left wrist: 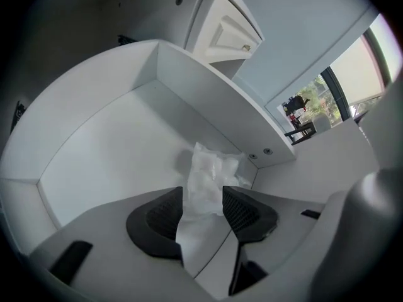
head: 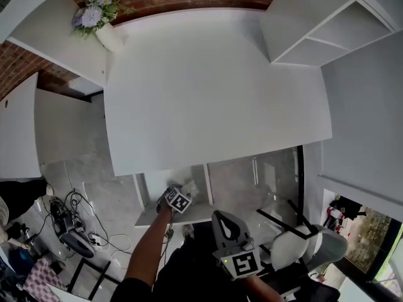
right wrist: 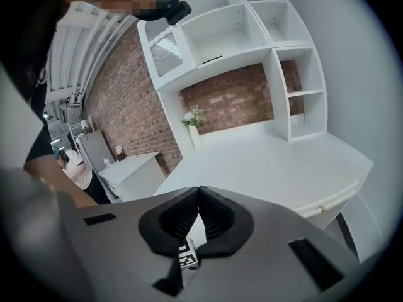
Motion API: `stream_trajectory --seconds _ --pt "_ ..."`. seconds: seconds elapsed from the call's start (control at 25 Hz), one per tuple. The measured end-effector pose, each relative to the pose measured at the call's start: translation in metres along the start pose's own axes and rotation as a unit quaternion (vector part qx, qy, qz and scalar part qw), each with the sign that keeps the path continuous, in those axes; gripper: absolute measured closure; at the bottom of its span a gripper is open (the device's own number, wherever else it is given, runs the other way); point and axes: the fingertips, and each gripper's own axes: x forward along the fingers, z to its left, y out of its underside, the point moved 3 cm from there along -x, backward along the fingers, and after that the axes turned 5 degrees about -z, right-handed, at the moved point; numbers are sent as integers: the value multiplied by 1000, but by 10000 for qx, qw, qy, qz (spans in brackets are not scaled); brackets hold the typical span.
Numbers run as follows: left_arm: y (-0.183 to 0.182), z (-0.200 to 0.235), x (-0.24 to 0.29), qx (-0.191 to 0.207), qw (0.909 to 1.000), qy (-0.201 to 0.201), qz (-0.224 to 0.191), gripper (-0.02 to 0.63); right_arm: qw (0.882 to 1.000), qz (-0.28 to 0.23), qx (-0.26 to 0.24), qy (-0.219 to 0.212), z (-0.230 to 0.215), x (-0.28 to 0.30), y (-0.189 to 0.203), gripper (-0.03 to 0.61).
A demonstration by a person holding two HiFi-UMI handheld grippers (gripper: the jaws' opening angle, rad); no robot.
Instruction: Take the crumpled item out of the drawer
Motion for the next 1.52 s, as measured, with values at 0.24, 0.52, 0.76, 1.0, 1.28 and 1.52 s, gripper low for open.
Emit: stream_trajectory --seconds 0.24,0.52,0.76,1.0,1.28,1.52 --pt "10 -2 14 151 9994 -2 326 443 9999 98 16 58 -8 1 5 565" --pt "3 0 -3 111 9993 -310 197 551 10000 58 -20 -50 -10 -6 6 565" --pt "-6 8 -62 28 9969 -688 -373 557 9997 -18 -156 -193 16 -19 0 565" --pt "-20 14 -184 -275 9650 -1612 -2048 558 9956 -421 -645 -525 58 -46 -11 565" --pt "82 -73 -337 -746 8934 -2425 -3707 558 9854 -849 -1352 -593 151 -157 -3 565" --pt "169 -189 -436 -724 8419 -2877 -4507 558 9827 -1104 -1415 -449 220 -272 21 565"
